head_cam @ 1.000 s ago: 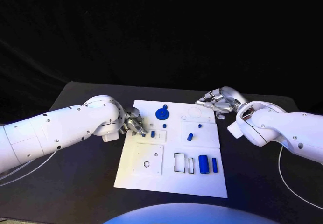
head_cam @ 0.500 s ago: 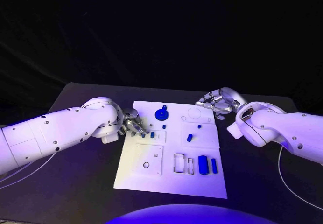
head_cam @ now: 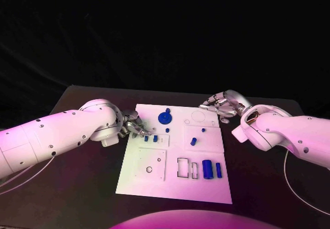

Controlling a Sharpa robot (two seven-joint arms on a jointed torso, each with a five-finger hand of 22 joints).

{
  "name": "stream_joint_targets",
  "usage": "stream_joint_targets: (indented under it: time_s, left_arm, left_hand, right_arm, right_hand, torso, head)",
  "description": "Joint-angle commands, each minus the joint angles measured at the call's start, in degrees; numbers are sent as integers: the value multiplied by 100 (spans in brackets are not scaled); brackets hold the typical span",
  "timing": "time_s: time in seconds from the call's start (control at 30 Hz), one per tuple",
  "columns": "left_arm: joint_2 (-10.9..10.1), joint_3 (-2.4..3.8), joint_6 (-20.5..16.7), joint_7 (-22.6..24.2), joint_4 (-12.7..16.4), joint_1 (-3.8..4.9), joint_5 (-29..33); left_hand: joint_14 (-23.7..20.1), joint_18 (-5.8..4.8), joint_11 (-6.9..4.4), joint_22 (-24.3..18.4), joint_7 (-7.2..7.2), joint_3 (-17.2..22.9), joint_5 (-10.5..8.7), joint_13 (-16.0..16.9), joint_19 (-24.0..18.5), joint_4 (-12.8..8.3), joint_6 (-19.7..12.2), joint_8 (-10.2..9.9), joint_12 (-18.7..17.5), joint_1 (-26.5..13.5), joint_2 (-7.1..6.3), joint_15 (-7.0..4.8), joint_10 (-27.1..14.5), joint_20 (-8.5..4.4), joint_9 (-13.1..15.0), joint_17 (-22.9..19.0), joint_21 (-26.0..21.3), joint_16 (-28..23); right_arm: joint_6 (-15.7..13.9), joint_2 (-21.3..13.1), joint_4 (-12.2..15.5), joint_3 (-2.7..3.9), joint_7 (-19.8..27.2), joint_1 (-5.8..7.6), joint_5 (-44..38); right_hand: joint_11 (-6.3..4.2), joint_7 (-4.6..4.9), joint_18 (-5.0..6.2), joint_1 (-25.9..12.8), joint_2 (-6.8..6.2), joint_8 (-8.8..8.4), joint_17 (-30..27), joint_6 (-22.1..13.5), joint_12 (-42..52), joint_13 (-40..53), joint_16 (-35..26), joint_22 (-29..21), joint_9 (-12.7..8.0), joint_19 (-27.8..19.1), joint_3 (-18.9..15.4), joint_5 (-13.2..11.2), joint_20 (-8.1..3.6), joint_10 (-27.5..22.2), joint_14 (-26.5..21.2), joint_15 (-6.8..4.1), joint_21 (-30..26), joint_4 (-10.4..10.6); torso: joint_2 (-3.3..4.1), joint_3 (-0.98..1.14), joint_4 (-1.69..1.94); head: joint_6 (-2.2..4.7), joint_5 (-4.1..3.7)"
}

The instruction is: Assemble the parts on the task board

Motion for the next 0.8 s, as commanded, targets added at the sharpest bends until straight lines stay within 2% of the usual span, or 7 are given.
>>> stream_joint_targets:
  time_s: [0.03, 0.2, 0.37, 0.43, 0.5, 0.6, 0.8]
  left_arm:
    - [-12, 45, -499, 257, 74, 6, -83]
    - [-29, 86, -965, 569, 134, 14, -227]
    - [-21, 97, -1361, 1304, 177, 16, -212]
    - [1, 85, -1494, 1708, 186, 14, -197]
    - [30, 58, -1606, 2050, 187, 12, -218]
    - [96, 1, -1788, 2505, 168, -3, -431]
    - [261, -115, -2053, 2981, 39, -81, -1199]
  left_hand:
    - [447, 0, 4, -114, 19, -78, 35, -101, -81, 2, 6, 13, -55, -6, 75, -31, -65, -10, -10, 985, -68, 19]
    - [444, 43, 29, -320, 47, -119, 60, -263, -222, -5, -91, -21, -175, 71, 108, -16, -199, 0, -30, 975, -177, 14]
    - [272, 186, 263, -1051, 322, 89, 58, -381, -763, -9, -602, -272, -371, 495, 49, 196, -721, 151, -192, 567, -614, -190]
    - [-494, 394, 415, -2154, 467, 318, 50, -491, -1614, -26, -835, -408, -570, 810, -31, 317, -1185, 259, -307, -1117, -1305, -1155]
    - [-934, 517, 591, -2915, 643, 498, 37, -681, -2202, -38, -1070, -610, -896, 1094, -141, 463, -1679, 380, -483, -1851, -1874, -1652]
    - [-1871, 551, 771, -3251, 802, 681, 6, -995, -2499, -142, -1268, -891, -1334, 1659, -266, 640, -2155, 562, -783, -3196, -2349, -2616]
    - [-2013, 568, 813, -3358, 820, 501, -17, -1369, -2446, -371, -1342, -1190, -1677, 2200, -315, 683, -2375, 624, -1217, -3475, -2526, -2629]
  right_arm:
    - [48, 4, -6, 0, 47, -4, -23]
    - [48, 6, -14, 0, 47, -4, -22]
    - [44, -1, -14, 0, 45, -4, -22]
    - [43, -3, -13, 0, 45, -4, -23]
    - [42, -5, -13, 0, 47, -5, -23]
    - [43, -7, -12, 0, 51, -5, -23]
    - [45, -4, -14, 0, 60, -7, -23]
  right_hand:
    - [-2, 1, 63, 24, 54, 9, -5, -49, 11, -2, -21, -1, -9, 24, -41, 21, 9, -24, 211, -19, -12, 5]
    - [-2, 1, 63, 24, 54, 9, -5, -49, 11, -2, -21, -1, -9, 24, -41, 21, 9, -24, 211, -19, -12, 5]
    - [-2, 1, 63, 24, 54, 9, -5, -49, 11, -2, -21, -1, -9, 24, -41, 21, 9, -24, 211, -19, -12, 5]
    - [-1, 1, 64, 22, 58, 11, 3, -52, 14, 0, -18, -5, -10, 21, -52, 23, 10, -22, 213, -19, -20, 6]
    - [-1, 1, 64, 22, 58, 11, 3, -52, 14, 0, -18, -5, -10, 21, -52, 23, 10, -22, 213, -19, -20, 6]
    - [-1, 1, 63, 23, 60, 12, -2, -52, 12, -4, -20, -1, -11, 23, -54, 25, 10, -25, 212, -19, -16, 6]
    - [-1, 1, 61, 25, 62, 13, 3, -53, 15, 0, -18, 4, -11, 26, -57, 27, 10, -22, 213, -19, -9, 5]
  torso:
    - [-4, 1, 0]
    - [-1, 3, -1]
    - [3, -1, 6]
    - [-2, 1, 9]
    - [-3, -1, 12]
    - [5, -10, 12]
    - [1, -7, 2]
  head:
    - [21, -7]
    - [39, -23]
    - [54, -60]
    - [55, -71]
    - [64, -79]
    - [77, -93]
    - [82, -99]
